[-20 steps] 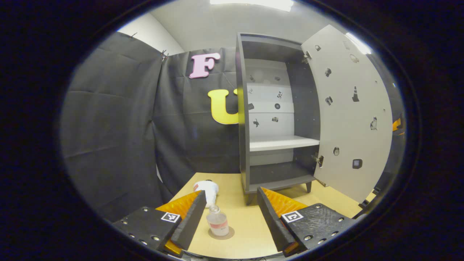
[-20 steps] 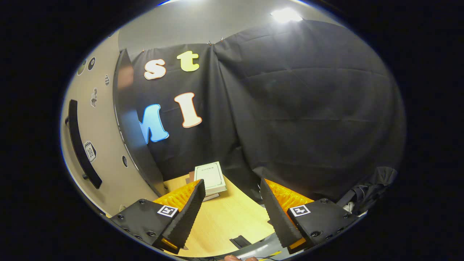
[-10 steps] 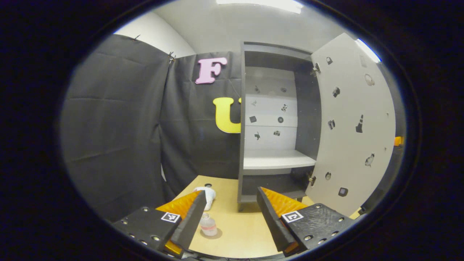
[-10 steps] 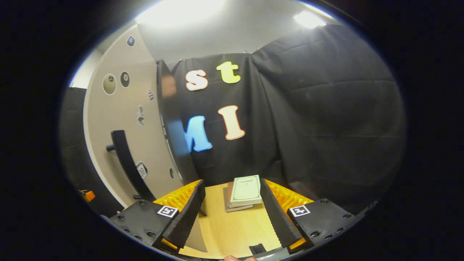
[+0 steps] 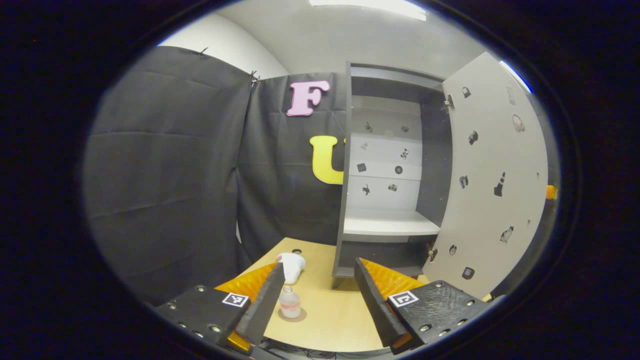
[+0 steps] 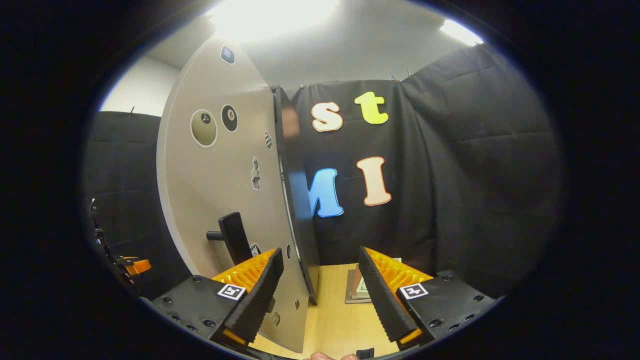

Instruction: Open the cabinet door with the right hand, grasp the bottle in the cabinet with the left hand and place it on the coaster, then close the cabinet door with the right hand.

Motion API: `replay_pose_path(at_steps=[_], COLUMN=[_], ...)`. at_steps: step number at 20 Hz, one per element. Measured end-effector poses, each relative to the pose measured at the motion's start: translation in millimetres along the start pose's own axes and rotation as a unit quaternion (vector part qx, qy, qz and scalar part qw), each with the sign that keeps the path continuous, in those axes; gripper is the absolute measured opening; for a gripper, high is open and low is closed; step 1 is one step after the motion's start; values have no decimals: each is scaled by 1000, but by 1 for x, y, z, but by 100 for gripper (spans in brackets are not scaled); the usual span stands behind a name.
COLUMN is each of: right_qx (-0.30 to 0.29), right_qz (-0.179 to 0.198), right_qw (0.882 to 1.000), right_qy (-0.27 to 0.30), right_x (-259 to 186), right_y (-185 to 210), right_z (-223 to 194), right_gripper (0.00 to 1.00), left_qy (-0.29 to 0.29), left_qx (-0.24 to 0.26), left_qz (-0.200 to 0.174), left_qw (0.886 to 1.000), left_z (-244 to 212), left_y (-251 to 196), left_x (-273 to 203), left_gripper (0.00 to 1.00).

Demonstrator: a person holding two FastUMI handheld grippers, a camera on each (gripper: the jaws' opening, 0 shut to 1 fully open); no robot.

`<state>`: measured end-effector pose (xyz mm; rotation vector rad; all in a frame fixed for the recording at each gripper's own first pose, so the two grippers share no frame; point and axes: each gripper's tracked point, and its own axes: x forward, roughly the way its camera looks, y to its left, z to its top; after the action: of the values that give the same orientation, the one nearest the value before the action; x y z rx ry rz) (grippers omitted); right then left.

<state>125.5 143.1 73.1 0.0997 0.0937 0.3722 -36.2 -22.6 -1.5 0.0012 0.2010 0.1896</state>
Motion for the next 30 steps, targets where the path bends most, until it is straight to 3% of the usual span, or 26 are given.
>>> replay_pose_path(at_steps=[2,3,4,5,6,7,9,10,11,12,15,17,18,22,23,25,26,30], right_qx=[-8,-6,-3,-2,-5,-11,-20,-19,-12,-5,5,13,13,-15,-21,-27,-30,-34], right_qz=[-16,-24,-29,-30,-29,-31,-29,-26,-20,-14,16,35,47,89,103,154,174,217], right_qw=[1000,1000,1000,1000,1000,999,999,999,1000,1000,1000,999,998,995,994,986,982,972], right_qy=[-1,1,2,3,8,10,9,10,11,10,22,31,33,41,44,54,61,83], right_x=[-2,-4,-5,-5,-4,-5,-4,-3,-3,0,16,27,33,57,66,83,90,109], right_y=[0,0,3,8,14,21,39,50,64,76,116,139,153,205,218,256,273,311], right_z=[4,3,1,0,-2,-3,-2,-6,-9,-11,-24,-28,-29,-36,-41,-52,-58,-73], right_gripper=[92,96,92,96,92,96,92,96,92,96,92,96,92,96,92,96,93,97], left_qy=[-1,1,3,6,9,9,13,16,18,22,29,26,26,29,28,23,21,-2], left_qx=[-5,-8,-10,-10,-9,-6,-3,-3,-4,-4,2,9,11,6,7,10,10,8], left_qz=[-6,-10,-14,-18,-21,-24,-28,-32,-32,-33,-33,-34,-33,-27,-23,-9,-3,24], left_qw=[1000,1000,1000,1000,1000,1000,1000,999,999,999,999,999,999,999,999,1000,1000,1000], left_z=[0,-4,-6,-6,-7,-6,-8,-9,-11,-13,-18,-15,-15,-17,-17,-13,-10,3], left_y=[4,7,11,15,20,28,42,48,56,64,83,93,98,115,121,131,136,142], left_x=[10,16,22,28,35,41,51,56,60,65,78,83,85,85,83,73,68,39], left_gripper=[85,85,85,85,85,86,84,84,85,87,86,86,84,84,84,84,84,84])
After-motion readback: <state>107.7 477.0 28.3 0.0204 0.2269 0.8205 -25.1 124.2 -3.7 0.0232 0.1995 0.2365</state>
